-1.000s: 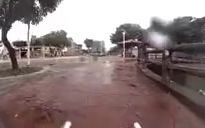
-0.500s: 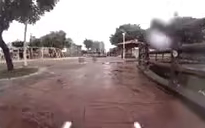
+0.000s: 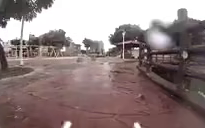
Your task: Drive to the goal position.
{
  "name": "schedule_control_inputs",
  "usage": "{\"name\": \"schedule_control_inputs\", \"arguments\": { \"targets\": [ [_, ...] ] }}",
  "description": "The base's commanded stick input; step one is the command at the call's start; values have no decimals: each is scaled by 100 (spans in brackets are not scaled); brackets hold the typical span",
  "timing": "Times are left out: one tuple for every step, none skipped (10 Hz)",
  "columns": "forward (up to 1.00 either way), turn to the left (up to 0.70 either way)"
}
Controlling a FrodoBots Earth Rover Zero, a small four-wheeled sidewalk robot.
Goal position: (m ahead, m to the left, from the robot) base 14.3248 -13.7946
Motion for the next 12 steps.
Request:
{"name": "schedule_control_inputs", "arguments": {
  "targets": [
    [50, 0],
    [50, 0],
    [50, 0],
    [50, 0],
    [50, 0],
    [50, 0],
    [50, 0],
    [50, 0],
    [50, 0],
    [50, 0],
    [50, 0],
    [50, 0]
  ]
}}
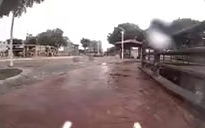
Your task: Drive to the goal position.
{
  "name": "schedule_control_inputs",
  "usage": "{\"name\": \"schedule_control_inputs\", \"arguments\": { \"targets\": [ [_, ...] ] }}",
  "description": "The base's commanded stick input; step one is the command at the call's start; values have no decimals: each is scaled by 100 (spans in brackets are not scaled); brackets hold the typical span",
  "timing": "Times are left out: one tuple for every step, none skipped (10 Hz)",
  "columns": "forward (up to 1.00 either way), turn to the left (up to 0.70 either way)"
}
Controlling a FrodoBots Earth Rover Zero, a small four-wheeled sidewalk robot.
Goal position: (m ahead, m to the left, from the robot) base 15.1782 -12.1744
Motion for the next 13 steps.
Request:
{"name": "schedule_control_inputs", "arguments": {
  "targets": [
    [50, 0],
    [50, 0],
    [50, 0],
    [50, 0],
    [50, 0],
    [50, 0],
    [50, 0],
    [50, 0],
    [50, 0],
    [50, 0],
    [50, 0],
    [50, 0],
    [50, 0]
  ]
}}
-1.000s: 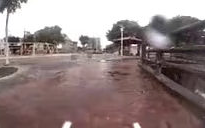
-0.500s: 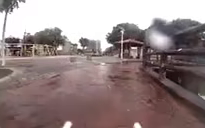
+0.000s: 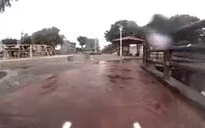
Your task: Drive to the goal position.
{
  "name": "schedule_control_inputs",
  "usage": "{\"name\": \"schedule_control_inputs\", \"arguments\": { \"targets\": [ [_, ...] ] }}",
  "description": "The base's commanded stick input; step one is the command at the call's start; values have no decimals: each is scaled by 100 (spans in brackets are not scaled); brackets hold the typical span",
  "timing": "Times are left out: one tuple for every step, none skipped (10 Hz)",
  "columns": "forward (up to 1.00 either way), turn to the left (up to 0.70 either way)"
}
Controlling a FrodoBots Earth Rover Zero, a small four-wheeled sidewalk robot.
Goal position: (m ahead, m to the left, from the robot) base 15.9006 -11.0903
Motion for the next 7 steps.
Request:
{"name": "schedule_control_inputs", "arguments": {
  "targets": [
    [50, 0],
    [50, 0],
    [50, 0],
    [50, 0],
    [50, 0],
    [50, 0],
    [50, 0]
  ]
}}
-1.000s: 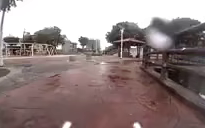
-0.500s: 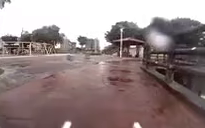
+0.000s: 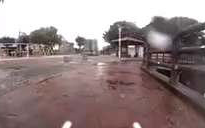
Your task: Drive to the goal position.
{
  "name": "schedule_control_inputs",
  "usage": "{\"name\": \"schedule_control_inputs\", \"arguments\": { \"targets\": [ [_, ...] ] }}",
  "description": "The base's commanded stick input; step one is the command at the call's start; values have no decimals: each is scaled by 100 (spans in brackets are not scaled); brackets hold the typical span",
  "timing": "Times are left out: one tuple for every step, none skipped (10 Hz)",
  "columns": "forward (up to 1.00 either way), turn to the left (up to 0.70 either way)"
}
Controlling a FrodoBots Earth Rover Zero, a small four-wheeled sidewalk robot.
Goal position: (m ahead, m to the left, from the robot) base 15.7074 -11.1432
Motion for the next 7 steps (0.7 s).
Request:
{"name": "schedule_control_inputs", "arguments": {
  "targets": [
    [50, 0],
    [50, 0],
    [50, 0],
    [50, 0],
    [50, 0],
    [50, 0],
    [50, 0]
  ]
}}
